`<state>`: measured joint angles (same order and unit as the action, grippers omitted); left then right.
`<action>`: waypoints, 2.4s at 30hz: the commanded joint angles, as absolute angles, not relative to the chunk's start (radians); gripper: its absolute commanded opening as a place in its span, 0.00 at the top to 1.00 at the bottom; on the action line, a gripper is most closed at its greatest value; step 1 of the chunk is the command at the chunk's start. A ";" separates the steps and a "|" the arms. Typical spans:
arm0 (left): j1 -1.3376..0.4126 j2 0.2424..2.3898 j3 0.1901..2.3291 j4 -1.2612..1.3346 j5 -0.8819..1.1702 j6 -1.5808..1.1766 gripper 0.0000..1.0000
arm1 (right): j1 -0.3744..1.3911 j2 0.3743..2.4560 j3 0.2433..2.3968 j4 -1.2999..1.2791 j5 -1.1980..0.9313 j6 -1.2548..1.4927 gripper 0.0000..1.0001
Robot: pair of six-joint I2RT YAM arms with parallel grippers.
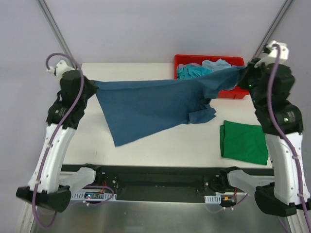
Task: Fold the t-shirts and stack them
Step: Flatten out the tshirt, then fold the flattened tshirt in 1/3 of the way
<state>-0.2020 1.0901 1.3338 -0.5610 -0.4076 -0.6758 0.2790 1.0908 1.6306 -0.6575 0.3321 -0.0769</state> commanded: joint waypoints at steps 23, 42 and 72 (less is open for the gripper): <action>-0.199 0.860 1.878 -0.443 0.064 -0.492 1.00 | 0.276 0.986 2.329 -0.634 0.207 -0.288 1.00; -0.167 1.509 1.492 -0.522 -0.499 -0.476 1.00 | 0.242 1.414 1.514 -0.270 0.339 -0.241 1.00; -0.078 1.901 1.605 -0.528 -0.431 -0.334 1.00 | 0.258 1.639 1.511 -0.567 0.130 -0.031 1.00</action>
